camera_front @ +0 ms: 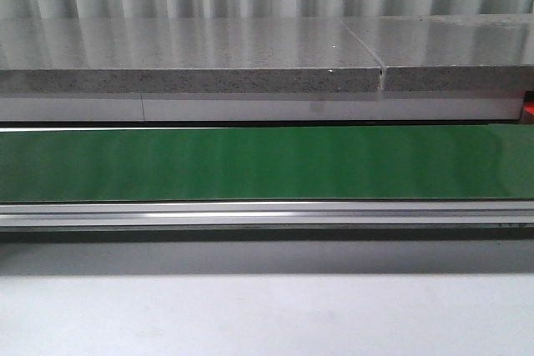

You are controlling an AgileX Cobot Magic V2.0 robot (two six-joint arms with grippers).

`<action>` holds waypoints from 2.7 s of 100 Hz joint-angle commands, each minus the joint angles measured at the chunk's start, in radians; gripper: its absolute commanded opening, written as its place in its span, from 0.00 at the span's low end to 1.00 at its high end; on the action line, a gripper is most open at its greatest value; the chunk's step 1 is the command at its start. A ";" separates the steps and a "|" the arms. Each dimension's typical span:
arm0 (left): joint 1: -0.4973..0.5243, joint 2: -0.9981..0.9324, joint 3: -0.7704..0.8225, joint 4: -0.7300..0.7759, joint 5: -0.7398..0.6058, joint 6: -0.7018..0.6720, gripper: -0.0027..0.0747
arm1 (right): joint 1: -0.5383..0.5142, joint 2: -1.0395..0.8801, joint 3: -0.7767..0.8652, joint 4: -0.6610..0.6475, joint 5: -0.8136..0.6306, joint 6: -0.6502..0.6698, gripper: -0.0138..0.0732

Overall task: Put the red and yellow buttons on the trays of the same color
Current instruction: 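Carry the yellow button onto the green belt and open the left gripper, then move the left gripper above a red push-button on the table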

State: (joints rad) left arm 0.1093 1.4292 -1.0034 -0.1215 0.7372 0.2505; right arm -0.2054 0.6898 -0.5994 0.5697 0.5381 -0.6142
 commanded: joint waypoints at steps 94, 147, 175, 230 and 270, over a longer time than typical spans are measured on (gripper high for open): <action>-0.129 -0.050 -0.141 -0.019 0.044 0.003 0.89 | 0.003 -0.001 -0.026 0.027 -0.060 -0.012 0.08; 0.111 -0.156 -0.137 -0.019 -0.006 -0.157 0.89 | 0.003 -0.001 -0.026 0.027 -0.060 -0.012 0.08; 0.295 -0.118 -0.037 -0.019 -0.153 -0.209 0.89 | 0.003 -0.001 -0.026 0.027 -0.060 -0.012 0.08; 0.358 0.197 -0.077 -0.016 -0.197 -0.250 0.89 | 0.003 -0.001 -0.026 0.027 -0.060 -0.012 0.08; 0.398 0.304 -0.189 -0.021 -0.187 -0.250 0.89 | 0.003 -0.001 -0.026 0.027 -0.060 -0.012 0.08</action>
State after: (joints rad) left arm 0.5055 1.7593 -1.1423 -0.1295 0.5802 0.0107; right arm -0.2054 0.6898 -0.5994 0.5697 0.5381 -0.6146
